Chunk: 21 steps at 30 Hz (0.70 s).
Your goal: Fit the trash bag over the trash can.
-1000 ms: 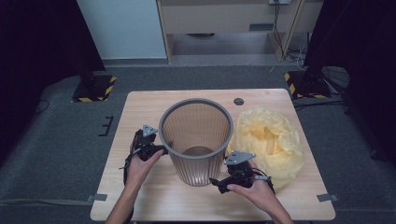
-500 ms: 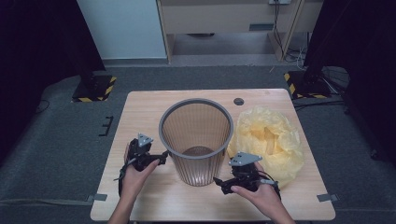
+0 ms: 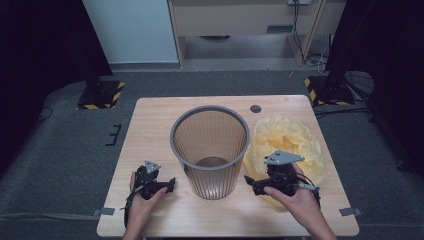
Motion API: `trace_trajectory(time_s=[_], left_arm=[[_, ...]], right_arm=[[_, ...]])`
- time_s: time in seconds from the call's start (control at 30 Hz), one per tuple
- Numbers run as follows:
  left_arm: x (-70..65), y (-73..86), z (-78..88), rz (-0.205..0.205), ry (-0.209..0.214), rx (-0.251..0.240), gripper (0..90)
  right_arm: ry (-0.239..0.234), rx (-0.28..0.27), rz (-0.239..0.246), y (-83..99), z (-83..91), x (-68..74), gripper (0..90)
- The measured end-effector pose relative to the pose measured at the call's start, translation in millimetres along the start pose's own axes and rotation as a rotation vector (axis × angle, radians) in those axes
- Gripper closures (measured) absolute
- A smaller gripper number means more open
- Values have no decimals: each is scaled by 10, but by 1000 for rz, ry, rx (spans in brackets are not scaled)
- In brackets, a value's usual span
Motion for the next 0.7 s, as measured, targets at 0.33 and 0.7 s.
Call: trace_trajectory(time_s=[0.33, 0.7], left_arm=[[-2, 7, -4, 3, 3, -9, 5], [-4, 7, -4, 2, -2, -9, 5]], right_arm=[[145, 27, -53, -133, 124, -686, 142], [248, 136, -43, 150, -334, -1202, 265]])
Point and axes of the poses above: each handheld gripper's, and its own axes: z roughly backward along the jaws, y roughly out of its underside, x roughly to its left, the point moved 4 cm from there along -z, roughly forward along the jaws, and after that the axes turned 7 degrees about -x, right-handed, at the moved point
